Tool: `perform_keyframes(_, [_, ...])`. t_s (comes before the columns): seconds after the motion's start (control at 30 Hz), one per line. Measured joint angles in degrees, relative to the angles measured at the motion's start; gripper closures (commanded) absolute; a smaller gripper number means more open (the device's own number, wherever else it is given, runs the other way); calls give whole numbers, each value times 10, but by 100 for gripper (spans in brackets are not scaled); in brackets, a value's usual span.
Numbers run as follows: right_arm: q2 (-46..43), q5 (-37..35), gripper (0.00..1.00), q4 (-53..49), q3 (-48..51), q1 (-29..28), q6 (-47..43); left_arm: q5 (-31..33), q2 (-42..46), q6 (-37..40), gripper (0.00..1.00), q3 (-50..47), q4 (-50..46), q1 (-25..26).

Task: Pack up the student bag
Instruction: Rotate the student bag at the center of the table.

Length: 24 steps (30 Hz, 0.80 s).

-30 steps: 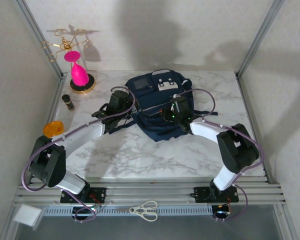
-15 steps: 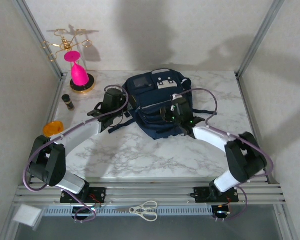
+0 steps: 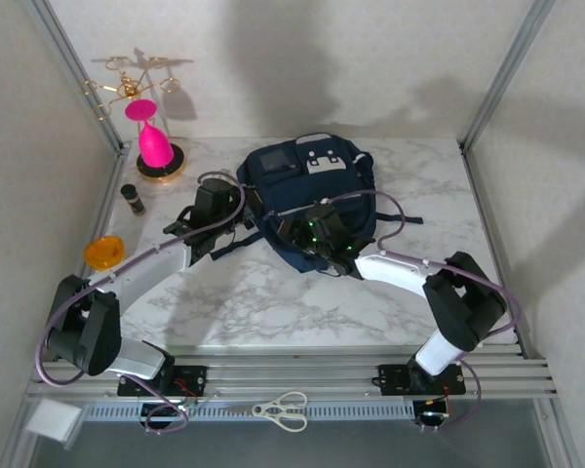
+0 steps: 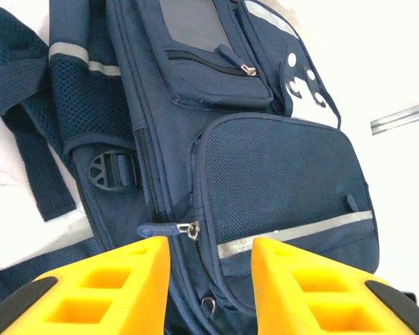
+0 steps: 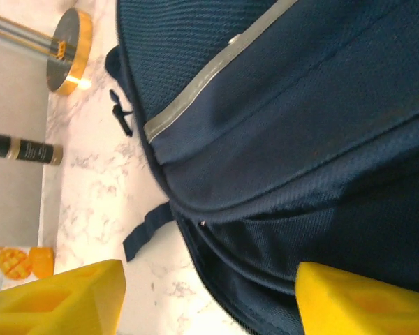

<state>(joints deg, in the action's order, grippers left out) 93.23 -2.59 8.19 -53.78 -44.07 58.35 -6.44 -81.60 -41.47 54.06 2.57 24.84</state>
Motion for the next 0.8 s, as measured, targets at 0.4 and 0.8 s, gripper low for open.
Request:
perform_keyframes(0.4, [31,-110,84,29,-27,14,123,0,5,0,62,-3,-1,-4])
perform_keyframes(0.8, [-145,75,100,-12,83,163,23,-5,25,-17,56,-18,-12,-5])
